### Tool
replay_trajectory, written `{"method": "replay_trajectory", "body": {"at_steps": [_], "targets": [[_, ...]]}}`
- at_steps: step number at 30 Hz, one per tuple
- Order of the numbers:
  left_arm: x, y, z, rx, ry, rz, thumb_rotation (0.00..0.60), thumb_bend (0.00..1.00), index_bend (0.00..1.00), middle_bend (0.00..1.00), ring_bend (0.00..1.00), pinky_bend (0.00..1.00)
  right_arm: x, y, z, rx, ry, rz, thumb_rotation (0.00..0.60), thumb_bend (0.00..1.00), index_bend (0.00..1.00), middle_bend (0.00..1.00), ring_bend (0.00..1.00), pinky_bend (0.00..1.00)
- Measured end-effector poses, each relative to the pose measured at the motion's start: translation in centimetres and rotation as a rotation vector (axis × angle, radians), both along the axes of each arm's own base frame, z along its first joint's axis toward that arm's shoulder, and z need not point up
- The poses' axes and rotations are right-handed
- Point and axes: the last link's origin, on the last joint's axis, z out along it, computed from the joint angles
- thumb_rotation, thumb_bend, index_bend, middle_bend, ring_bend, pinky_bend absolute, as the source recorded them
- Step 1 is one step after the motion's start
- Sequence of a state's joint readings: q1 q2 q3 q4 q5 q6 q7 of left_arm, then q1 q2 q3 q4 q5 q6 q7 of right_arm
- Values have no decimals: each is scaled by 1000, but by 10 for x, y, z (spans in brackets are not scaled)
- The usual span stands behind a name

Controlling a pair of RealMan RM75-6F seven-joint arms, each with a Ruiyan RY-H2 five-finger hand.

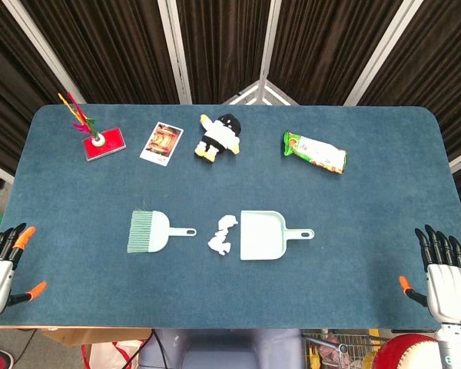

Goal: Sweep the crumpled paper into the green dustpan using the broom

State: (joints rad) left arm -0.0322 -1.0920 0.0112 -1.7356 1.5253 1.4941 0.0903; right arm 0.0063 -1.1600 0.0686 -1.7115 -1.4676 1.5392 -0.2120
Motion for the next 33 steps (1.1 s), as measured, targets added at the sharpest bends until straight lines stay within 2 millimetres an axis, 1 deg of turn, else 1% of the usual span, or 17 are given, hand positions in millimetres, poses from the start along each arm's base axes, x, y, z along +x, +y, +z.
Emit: {"method": "replay_trajectory", "body": {"at_steps": [14, 23, 26, 27, 29, 30, 31, 32, 33], "targets": [[0, -1, 0, 0, -3, 2, 600, 0, 0, 0, 0, 0, 1, 4, -2, 23, -3, 4, 600, 263, 0, 0, 0, 0], [1, -1, 0, -2, -2, -2, 600, 0, 0, 0, 0, 0, 4, 2, -7, 52, -10, 12, 600, 264, 0, 0, 0, 0], [1, 0, 0, 0, -4, -4, 600, 0, 0, 0, 0, 0, 7, -3, -8, 60, -14, 16, 600, 264, 0, 0, 0, 3], [1, 0, 0, -1, 1, -6, 600, 0, 0, 0, 0, 0, 8, -6, -8, 60, -14, 18, 600, 264, 0, 5, 10, 28], [1, 0, 0, -4, 4, -6, 600, 0, 0, 0, 0, 0, 12, -16, -8, 56, -18, 30, 600, 264, 0, 67, 86, 140], [1, 0, 0, -4, 2, -5, 600, 0, 0, 0, 0, 0, 14, -21, -9, 52, -20, 37, 600, 264, 0, 148, 176, 250], [1, 0, 0, -3, 2, -4, 600, 0, 0, 0, 0, 0, 16, -27, -9, 50, -24, 44, 600, 264, 0, 258, 289, 362], [1, 0, 0, -3, 2, -4, 600, 0, 0, 0, 0, 0, 18, -35, -11, 49, -30, 52, 600, 264, 0, 336, 367, 432], [1, 0, 0, -3, 2, -2, 600, 0, 0, 0, 0, 0, 21, -41, -12, 50, -35, 57, 600, 264, 0, 453, 482, 523]]}}
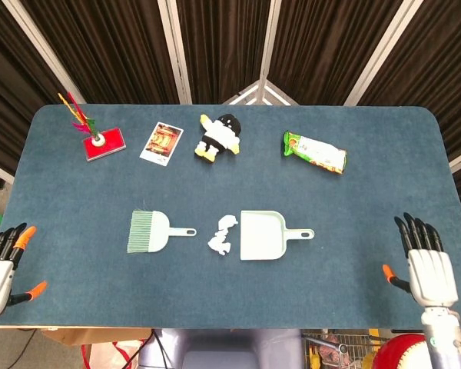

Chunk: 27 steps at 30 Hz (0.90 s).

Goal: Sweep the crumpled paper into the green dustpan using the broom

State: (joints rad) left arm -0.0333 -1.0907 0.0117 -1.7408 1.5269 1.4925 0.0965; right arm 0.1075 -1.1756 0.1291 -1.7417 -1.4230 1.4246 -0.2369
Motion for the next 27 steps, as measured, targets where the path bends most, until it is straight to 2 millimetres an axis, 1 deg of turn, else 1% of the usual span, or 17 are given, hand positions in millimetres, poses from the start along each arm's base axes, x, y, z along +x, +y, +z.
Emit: {"method": "replay_trajectory", "body": {"at_steps": [1, 3, 4, 7, 10, 11, 13, 18, 23, 27], "targets": [[0, 0, 0, -1, 0, 1, 600, 0, 0, 0, 0, 0, 2, -6, -2, 2, -6, 3, 600, 260, 5, 553, 579, 590], [0, 0, -1, -2, 1, 2, 600, 0, 0, 0, 0, 0, 8, -21, -8, 14, -22, 7, 600, 259, 44, 669, 690, 665], [0, 1, -1, -3, 2, 1, 600, 0, 0, 0, 0, 0, 11, -27, -11, 22, -28, 9, 600, 268, 85, 712, 728, 688], [1, 1, -2, -8, 4, 4, 600, 0, 0, 0, 0, 0, 23, -45, -21, 49, -31, 19, 600, 290, 173, 771, 778, 715], [1, 1, -3, -12, 4, 7, 600, 0, 0, 0, 0, 0, 36, -57, -32, 84, -12, 35, 600, 291, 231, 788, 792, 719], [1, 1, -3, -14, 4, 8, 600, 0, 0, 0, 0, 0, 42, -62, -39, 102, -1, 39, 600, 291, 246, 789, 793, 719], [1, 2, -4, -18, 5, 8, 600, 0, 0, 0, 0, 0, 48, -66, -47, 120, 10, 43, 600, 291, 280, 790, 794, 719], [1, 3, -5, -29, 5, 13, 600, 0, 0, 0, 0, 0, 69, -78, -80, 185, 22, 43, 600, 291, 330, 802, 802, 722], [1, 3, -5, -34, -6, 17, 600, 0, 0, 0, 0, 0, 81, -84, -111, 232, 16, 26, 600, 291, 343, 807, 806, 723], [0, 4, -4, -40, -13, 26, 600, 0, 0, 0, 0, 0, 84, -88, -129, 252, 34, 18, 600, 291, 358, 807, 806, 723]]}}
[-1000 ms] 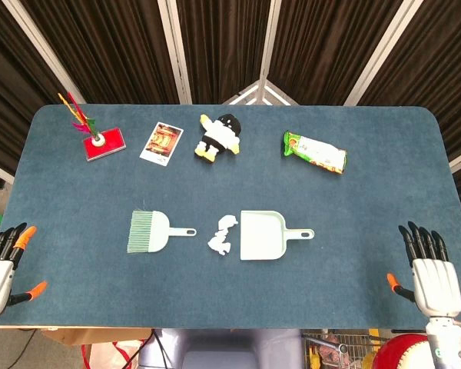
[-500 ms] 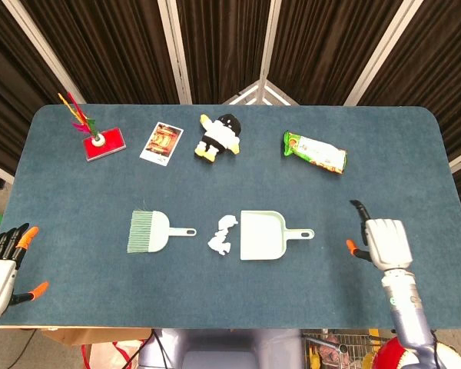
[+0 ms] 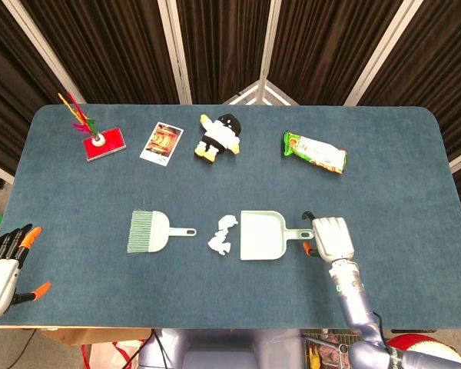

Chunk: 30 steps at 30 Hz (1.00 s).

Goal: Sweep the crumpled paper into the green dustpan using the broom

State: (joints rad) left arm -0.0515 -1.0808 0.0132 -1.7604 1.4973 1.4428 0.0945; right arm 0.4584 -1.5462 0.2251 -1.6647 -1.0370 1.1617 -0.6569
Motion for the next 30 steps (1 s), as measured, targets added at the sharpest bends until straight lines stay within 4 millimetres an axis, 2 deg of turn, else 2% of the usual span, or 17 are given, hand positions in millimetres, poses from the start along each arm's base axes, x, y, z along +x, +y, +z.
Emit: {"method": "replay_trajectory", "body": {"at_steps": [5, 11, 22, 30], "targets": [[-1, 1, 1, -2, -5, 9, 600, 0, 0, 0, 0, 0, -2, -5, -16, 12, 20, -20, 600, 293, 375, 807, 806, 723], [-2, 0, 1, -5, -7, 12, 600, 0, 0, 0, 0, 0, -6, -10, -26, 17, 34, -43, 600, 328, 402, 807, 806, 723], [-1, 0, 1, -8, -9, 14, 600, 0, 0, 0, 0, 0, -8, -10, -31, 21, 40, -52, 600, 448, 539, 807, 806, 723], [5, 4, 1, 0, -67, 30, 600, 0, 0, 0, 0, 0, -5, -8, -33, 35, 49, -21, 600, 460, 565, 807, 806, 723]]}}
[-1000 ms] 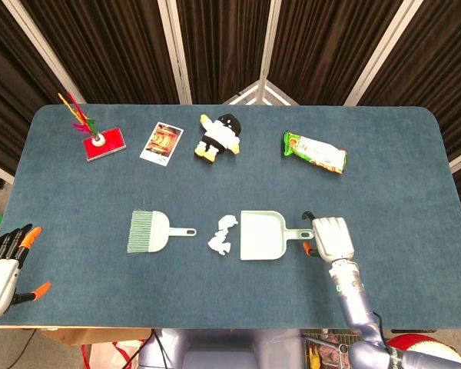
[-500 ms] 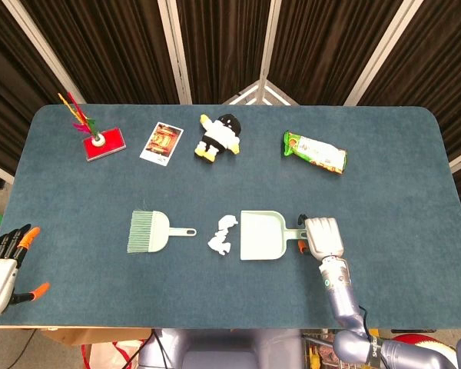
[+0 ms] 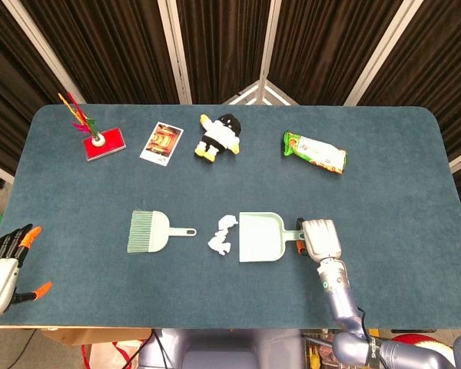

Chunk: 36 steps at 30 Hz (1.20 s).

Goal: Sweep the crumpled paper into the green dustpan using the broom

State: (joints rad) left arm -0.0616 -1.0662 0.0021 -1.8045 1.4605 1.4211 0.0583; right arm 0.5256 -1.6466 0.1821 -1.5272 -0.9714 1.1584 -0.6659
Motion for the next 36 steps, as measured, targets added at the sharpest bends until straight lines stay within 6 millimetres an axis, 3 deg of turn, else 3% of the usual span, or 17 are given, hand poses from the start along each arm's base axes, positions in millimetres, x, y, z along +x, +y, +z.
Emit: {"method": "replay_trajectory", "body": {"at_steps": [5, 8, 13, 18, 27, 36], "targets": [[11, 21, 2, 9, -9, -1, 600, 20, 1, 35, 27, 102, 2, 3, 2, 8, 14, 36, 600, 463, 565, 807, 806, 723], [21, 43, 3, 23, 7, -20, 600, 67, 72, 216, 172, 234, 3, 4, 5, 4, 16, 46, 600, 464, 565, 807, 806, 723], [43, 85, -7, 27, 55, -52, 600, 126, 198, 609, 502, 502, 5, 2, 9, -4, 13, 49, 600, 465, 565, 807, 806, 723], [67, 122, -31, 3, 10, -34, 600, 145, 291, 834, 712, 706, 7, 0, 15, -16, 16, 50, 600, 465, 565, 807, 806, 723], [111, 162, -98, -138, 75, -7, 600, 198, 399, 929, 810, 798, 3, 3, 20, -26, 28, 36, 600, 466, 565, 807, 806, 723], [137, 170, -153, -217, 93, 18, 600, 236, 442, 970, 848, 841, 3, 0, 23, -34, 22, 39, 600, 467, 565, 807, 806, 723]]}}
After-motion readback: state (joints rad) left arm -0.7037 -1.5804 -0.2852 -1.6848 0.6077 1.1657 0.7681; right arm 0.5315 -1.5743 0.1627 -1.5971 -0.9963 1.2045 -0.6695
